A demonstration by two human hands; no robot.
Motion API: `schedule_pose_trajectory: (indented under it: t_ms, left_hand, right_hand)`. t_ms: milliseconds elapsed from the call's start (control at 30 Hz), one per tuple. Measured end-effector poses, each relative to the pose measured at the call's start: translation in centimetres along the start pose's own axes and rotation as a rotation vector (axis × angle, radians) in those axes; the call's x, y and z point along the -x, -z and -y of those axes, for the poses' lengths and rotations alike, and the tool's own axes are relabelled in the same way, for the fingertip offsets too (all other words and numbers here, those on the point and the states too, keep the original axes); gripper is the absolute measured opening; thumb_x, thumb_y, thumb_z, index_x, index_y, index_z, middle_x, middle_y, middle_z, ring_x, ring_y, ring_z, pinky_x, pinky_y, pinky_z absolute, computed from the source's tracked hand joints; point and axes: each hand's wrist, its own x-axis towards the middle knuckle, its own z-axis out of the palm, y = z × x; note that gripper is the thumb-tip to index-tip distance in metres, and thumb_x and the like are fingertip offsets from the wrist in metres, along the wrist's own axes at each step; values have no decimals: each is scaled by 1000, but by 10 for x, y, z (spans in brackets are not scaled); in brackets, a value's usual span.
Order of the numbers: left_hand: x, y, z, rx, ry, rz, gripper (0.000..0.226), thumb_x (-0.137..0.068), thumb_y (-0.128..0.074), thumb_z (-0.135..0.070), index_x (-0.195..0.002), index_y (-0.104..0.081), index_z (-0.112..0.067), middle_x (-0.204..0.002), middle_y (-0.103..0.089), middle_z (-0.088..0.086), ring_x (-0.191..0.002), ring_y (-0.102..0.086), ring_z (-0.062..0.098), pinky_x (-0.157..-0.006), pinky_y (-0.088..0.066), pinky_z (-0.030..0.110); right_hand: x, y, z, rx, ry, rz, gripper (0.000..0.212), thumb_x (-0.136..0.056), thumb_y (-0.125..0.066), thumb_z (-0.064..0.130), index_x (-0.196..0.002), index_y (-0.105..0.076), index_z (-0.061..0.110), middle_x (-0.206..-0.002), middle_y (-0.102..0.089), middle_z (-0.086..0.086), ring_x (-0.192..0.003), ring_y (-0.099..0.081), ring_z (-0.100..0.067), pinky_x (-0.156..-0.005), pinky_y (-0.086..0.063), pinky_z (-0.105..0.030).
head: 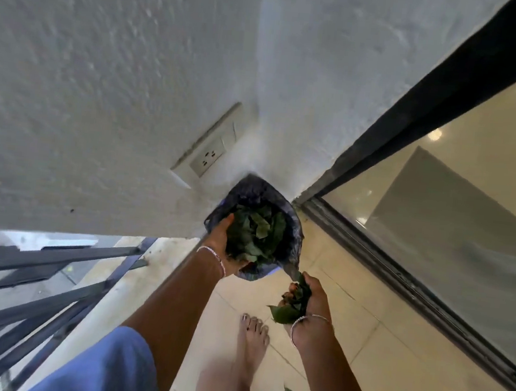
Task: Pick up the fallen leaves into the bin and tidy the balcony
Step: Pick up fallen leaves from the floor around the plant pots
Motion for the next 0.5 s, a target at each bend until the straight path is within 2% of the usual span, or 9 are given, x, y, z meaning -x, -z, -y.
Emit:
schedule_pose_trajectory:
  t_ms: [67,133,167,267,300,333,367,400,500]
  left_hand:
    - [16,-8,-1,47,-6,-6,88,-66,-78,-61,-140,-50,-25,-141,-53,14,-128,-50,40,-105,-42,50]
    - [34,-12,1,104,-60,-36,64,-88,-60,-56,-140,-51,-20,-145,-50,13,-133,-46,37,-106,-42,41]
    - [39,-11,3,120,-90,-58,57,-93,-56,-51,-138,-53,-16,-141,-53,11,-130,-49,35,-103,-45,41]
    - [55,-2,7,110,-139,-135,35,-97,-53,-38,-117,-62,-11,-119,-60,12,-100,-62,26,-90,-52,40]
    - [62,0,8,91,-145,-159,28,-98,-51,-33,-108,-63,-10,-114,-61,13,-94,-62,25,-90,-52,40]
    - [65,2,10,76,-150,-183,25,-99,-50,-29,-102,-64,-9,-110,-63,14,-92,-63,26,-91,-52,41]
    - [69,5,11,73,-160,-203,24,-100,-48,-26,-99,-64,-9,-107,-65,14,-90,-64,26,-91,-53,41]
    - [74,6,13,72,-171,-217,24,-102,-45,-24,-98,-64,-9,-104,-66,14,-89,-65,26,-90,-53,41]
    - [81,8,17,76,-210,-247,27,-104,-40,-19,-97,-63,-8,-96,-67,12,-86,-66,25,-82,-55,38]
  right_hand:
    - [-13,-5,3,5,0,-7,26,-93,-54,26,-69,-51,15,-48,-46,3,-38,-40,-11,-45,-33,-19]
    - [-20,-13,6,15,-1,0,28,-93,-55,27,-68,-51,15,-50,-46,3,-40,-40,-12,-44,-34,-18]
    - [-23,-18,6,26,4,5,29,-94,-54,27,-68,-50,16,-51,-46,3,-39,-42,-11,-42,-35,-17]
    - [-31,-41,4,35,22,-9,20,-95,-56,26,-79,-58,13,-54,-56,1,-42,-53,-11,-43,-46,-20]
    - [-31,-50,4,58,28,-20,17,-93,-60,27,-89,-63,11,-61,-62,-2,-50,-60,-14,-51,-53,-25]
    - [-35,-59,3,98,37,-25,23,-89,-65,29,-101,-65,10,-75,-69,-7,-64,-67,-20,-62,-58,-34]
    - [-42,-67,2,142,38,-34,37,-83,-71,33,-112,-65,11,-92,-72,-12,-81,-70,-27,-72,-59,-44]
    - [-49,-74,2,157,21,-45,51,-77,-76,36,-120,-61,13,-107,-70,-15,-94,-69,-33,-76,-58,-50]
    - [-53,-99,4,184,-9,-57,56,-83,-71,43,-129,-54,15,-124,-61,-15,-108,-62,-36,-65,-57,-36]
